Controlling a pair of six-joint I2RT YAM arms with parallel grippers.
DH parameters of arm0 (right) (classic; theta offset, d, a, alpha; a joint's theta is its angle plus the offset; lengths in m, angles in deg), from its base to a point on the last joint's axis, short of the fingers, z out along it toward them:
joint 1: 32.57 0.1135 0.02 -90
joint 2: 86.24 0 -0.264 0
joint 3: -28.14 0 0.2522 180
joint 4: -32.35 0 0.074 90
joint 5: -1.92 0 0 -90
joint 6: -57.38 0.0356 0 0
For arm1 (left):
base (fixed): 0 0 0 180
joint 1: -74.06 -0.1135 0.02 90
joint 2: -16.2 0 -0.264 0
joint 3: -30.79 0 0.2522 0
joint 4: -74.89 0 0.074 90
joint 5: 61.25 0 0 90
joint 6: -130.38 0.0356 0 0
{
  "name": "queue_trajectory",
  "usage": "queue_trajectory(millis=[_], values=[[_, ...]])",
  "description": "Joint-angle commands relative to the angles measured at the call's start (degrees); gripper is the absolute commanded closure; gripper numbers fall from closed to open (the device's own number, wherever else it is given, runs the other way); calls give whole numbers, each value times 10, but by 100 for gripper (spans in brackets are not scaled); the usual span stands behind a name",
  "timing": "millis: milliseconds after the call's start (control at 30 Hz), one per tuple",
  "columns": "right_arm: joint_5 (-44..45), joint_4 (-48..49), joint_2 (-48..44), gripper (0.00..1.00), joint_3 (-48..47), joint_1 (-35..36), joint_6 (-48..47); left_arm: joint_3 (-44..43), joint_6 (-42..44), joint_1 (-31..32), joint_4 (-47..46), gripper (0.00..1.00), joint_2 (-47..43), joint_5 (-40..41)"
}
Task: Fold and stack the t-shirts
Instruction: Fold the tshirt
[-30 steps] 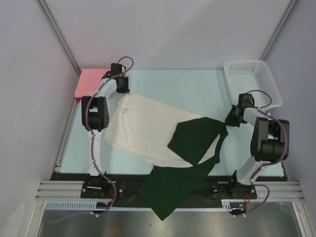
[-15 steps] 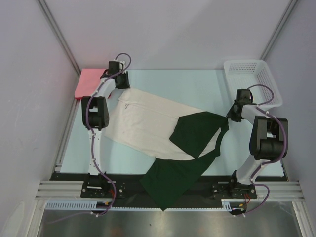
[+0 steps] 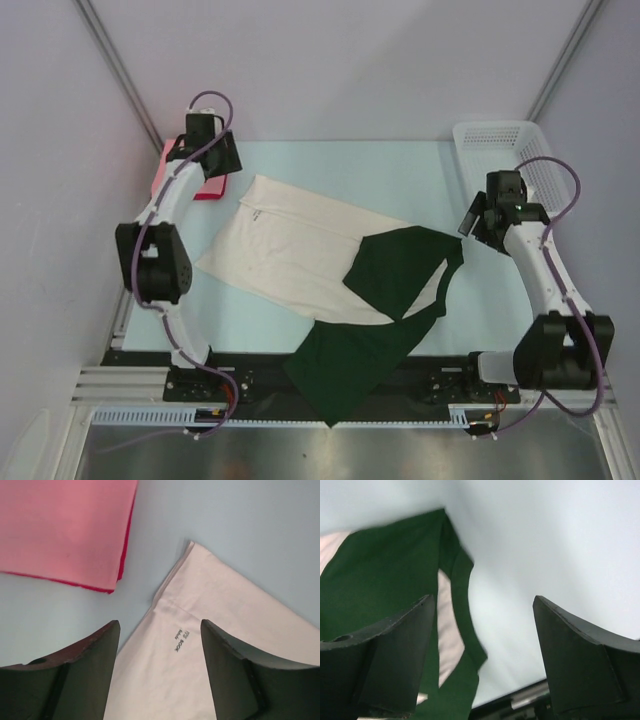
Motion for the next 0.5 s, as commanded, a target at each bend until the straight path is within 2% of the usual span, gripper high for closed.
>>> queue_trajectory(millis=[0,100,133,167,200,267,367,467], values=[[-20,-115,-74,15,2,55,25,107,-64,-18,42,31,-129,61],[-95,-145,-139,16,54,141,67,214,-134,-52,30,35,-227,45],[-108,-153,-153,16,66,161,82,283,-145,-68,20,37,-252,31],[-143,-164,-167,17,79,181,96,315,-153,-75,8,38,-284,1],[-167,-163,-197,18,107,226,118,370,-169,-85,-9,39,-298,-18],[-206,-167,-228,20,127,276,152,410,-189,-114,-18,40,-310,-58],[-234,-143,-271,22,167,381,206,454,-202,-134,-37,49,-305,-71],[-257,-120,-282,21,197,477,259,462,-175,-135,-45,42,-282,-41]])
